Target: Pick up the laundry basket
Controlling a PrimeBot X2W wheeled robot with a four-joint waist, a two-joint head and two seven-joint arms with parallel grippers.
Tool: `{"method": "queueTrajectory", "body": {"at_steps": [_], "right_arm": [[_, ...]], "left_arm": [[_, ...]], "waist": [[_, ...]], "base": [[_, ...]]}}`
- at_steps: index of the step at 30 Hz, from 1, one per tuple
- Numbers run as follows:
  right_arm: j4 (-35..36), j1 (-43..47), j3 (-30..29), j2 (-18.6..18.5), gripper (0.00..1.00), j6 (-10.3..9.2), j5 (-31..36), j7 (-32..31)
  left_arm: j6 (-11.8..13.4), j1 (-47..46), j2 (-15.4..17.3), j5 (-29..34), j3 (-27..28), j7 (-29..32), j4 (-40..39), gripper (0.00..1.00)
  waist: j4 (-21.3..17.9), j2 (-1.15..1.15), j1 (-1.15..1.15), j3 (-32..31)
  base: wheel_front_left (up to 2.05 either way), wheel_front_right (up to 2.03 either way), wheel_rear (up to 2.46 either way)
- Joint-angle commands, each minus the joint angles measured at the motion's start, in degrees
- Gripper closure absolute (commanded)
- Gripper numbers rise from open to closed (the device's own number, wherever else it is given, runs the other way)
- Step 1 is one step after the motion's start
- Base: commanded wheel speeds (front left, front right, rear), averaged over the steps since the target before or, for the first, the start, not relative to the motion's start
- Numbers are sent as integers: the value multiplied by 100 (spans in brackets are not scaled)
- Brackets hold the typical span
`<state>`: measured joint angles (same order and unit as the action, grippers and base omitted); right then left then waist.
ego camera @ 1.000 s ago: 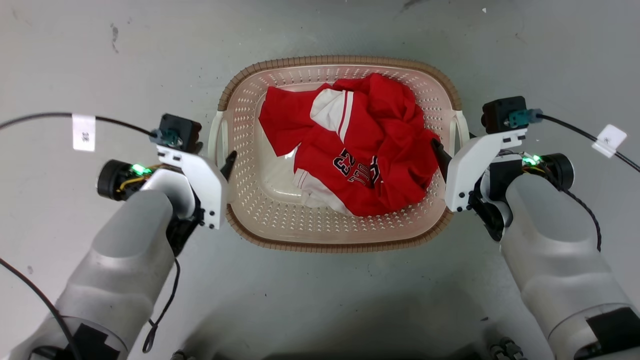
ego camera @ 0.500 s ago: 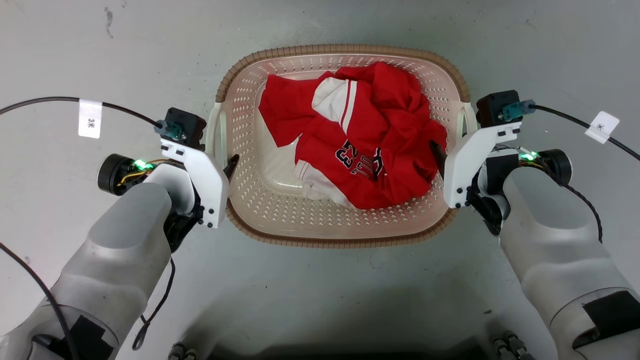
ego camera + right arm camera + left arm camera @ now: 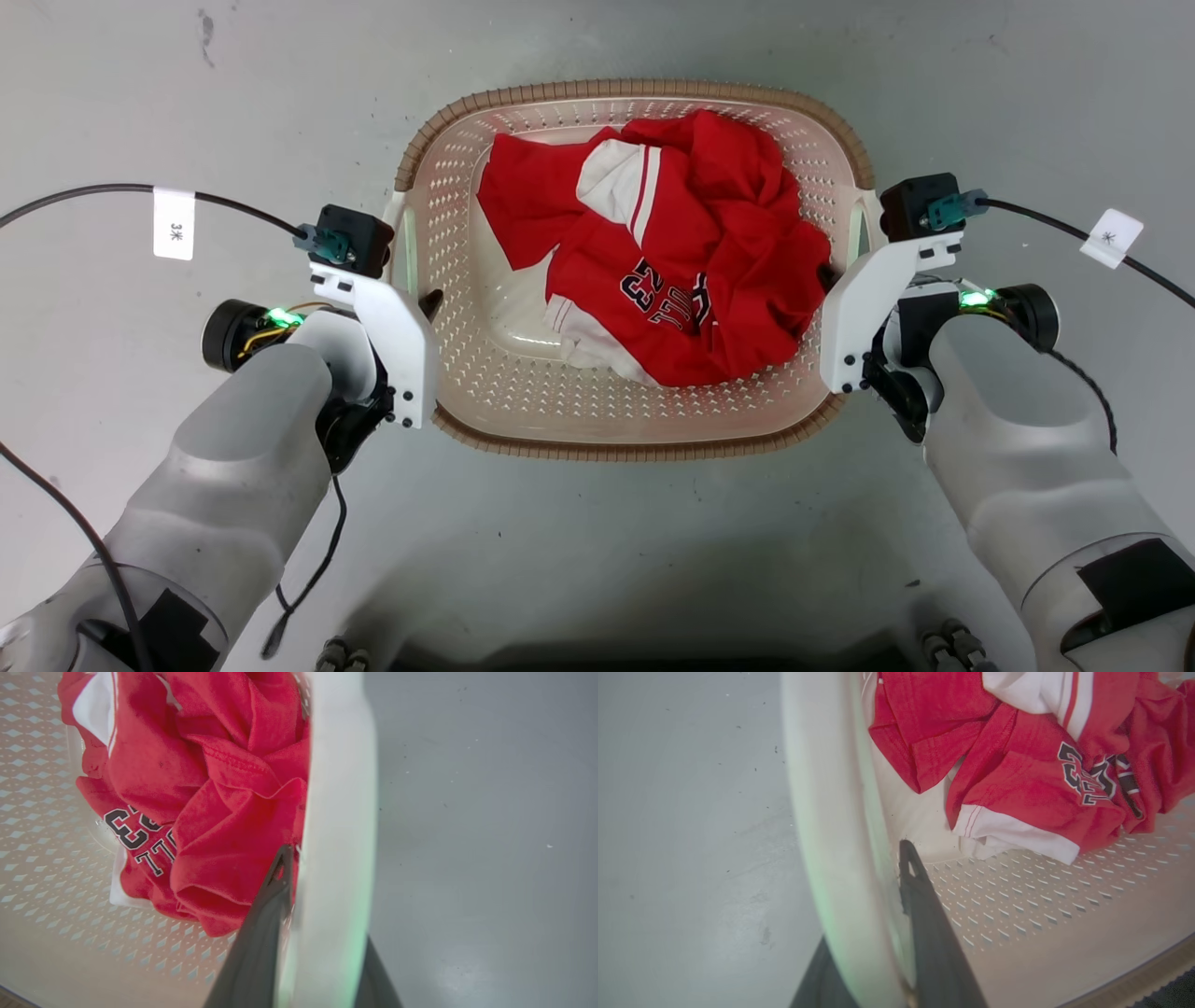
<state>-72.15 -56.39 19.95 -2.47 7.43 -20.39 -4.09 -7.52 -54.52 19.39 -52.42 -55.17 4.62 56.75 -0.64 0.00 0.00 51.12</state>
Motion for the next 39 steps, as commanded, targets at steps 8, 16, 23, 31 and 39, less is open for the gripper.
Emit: {"method": "queueTrajectory", "body": {"at_steps": [8, 16, 23, 31, 39], "right_arm": [[-42, 106, 320, -69, 100, 10, -163, -361], [62, 341, 950, -58, 100, 12, -510, -1750], [311, 627, 1388, -59, 100, 13, -936, -2886], [474, 834, 1673, -48, 100, 14, -1501, -3925], [541, 1108, 1971, -43, 100, 18, -1883, -4487]], "left_arm": [[10, 134, 155, -388, -380, 239, -40, 100], [1, 584, 357, -1296, -810, 1335, -485, 100], [-1, 880, 638, -1906, -1108, 2041, -882, 100], [-4, 1042, 919, -2271, -1461, 2772, -1240, 100], [-6, 1292, 1043, -2620, -1645, 3373, -1484, 100]], "waist": [[-39, 0, 0, -507], [-119, 0, 0, -1618], [-180, 0, 0, -2635], [-219, 0, 0, -3635], [-292, 0, 0, -4607]], "base": [[0, 0, 0], [0, 0, 0], [0, 0, 0], [0, 0, 0], [0, 0, 0]]}}
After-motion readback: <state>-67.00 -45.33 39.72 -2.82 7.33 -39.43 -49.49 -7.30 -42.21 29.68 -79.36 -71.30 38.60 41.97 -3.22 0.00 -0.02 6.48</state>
